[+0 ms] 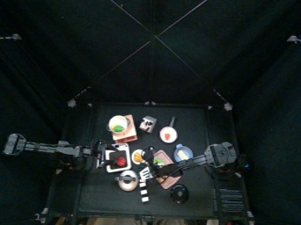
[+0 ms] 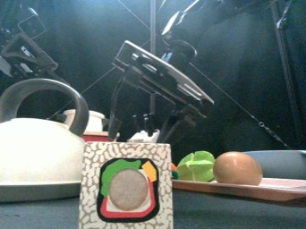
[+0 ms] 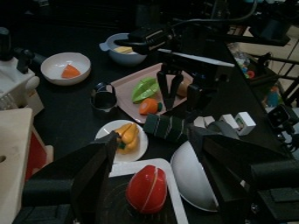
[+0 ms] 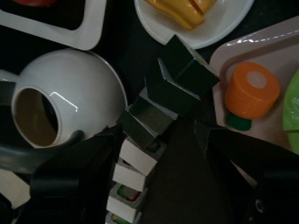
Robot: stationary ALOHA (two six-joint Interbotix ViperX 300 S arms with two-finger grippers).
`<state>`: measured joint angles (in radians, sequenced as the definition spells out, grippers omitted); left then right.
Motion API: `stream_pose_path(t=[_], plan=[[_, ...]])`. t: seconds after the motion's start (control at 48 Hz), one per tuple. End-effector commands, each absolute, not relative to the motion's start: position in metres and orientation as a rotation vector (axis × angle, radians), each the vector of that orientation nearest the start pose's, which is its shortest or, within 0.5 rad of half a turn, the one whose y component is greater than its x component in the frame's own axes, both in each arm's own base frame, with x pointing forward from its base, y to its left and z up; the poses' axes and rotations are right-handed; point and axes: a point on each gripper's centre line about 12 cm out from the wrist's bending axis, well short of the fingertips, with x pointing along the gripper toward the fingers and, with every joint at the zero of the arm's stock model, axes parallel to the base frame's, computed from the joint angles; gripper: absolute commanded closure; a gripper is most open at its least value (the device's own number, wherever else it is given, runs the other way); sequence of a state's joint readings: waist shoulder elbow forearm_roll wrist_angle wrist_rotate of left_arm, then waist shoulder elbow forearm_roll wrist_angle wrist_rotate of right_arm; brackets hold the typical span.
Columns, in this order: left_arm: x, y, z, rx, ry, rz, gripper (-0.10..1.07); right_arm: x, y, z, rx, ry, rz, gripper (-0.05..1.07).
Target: Grab green sushi roll
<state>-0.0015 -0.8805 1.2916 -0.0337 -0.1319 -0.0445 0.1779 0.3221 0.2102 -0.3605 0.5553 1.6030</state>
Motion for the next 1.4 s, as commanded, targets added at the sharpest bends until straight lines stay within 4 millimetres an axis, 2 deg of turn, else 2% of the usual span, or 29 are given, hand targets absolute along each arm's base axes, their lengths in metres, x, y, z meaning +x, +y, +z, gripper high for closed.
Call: stream_pose_path(t=[0.0,0.312,0.604,0.896,1.375], plan=[[0.197,0.001,0.216,-0.076,0.267,0.016,0.00,0.469,0.060,0.150,0.998,0.833,-0.639,0.06],[0.197,0.002,0.215,-0.073,0.270,0.020,0.00,0.480,0.052,0.145,1.018,0.812,-0.635,0.06],[0.197,0.002,0.215,-0.073,0.270,0.020,0.00,0.486,0.044,0.150,1.036,0.790,-0.642,0.06],[0.197,0.002,0.215,-0.073,0.270,0.020,0.00,0.487,0.041,0.132,1.053,0.826,-0.682,0.06],[0.197,0.002,0.215,-0.073,0.270,0.020,0.00,0.489,0.038,0.128,1.025,0.837,-0.700,0.08]])
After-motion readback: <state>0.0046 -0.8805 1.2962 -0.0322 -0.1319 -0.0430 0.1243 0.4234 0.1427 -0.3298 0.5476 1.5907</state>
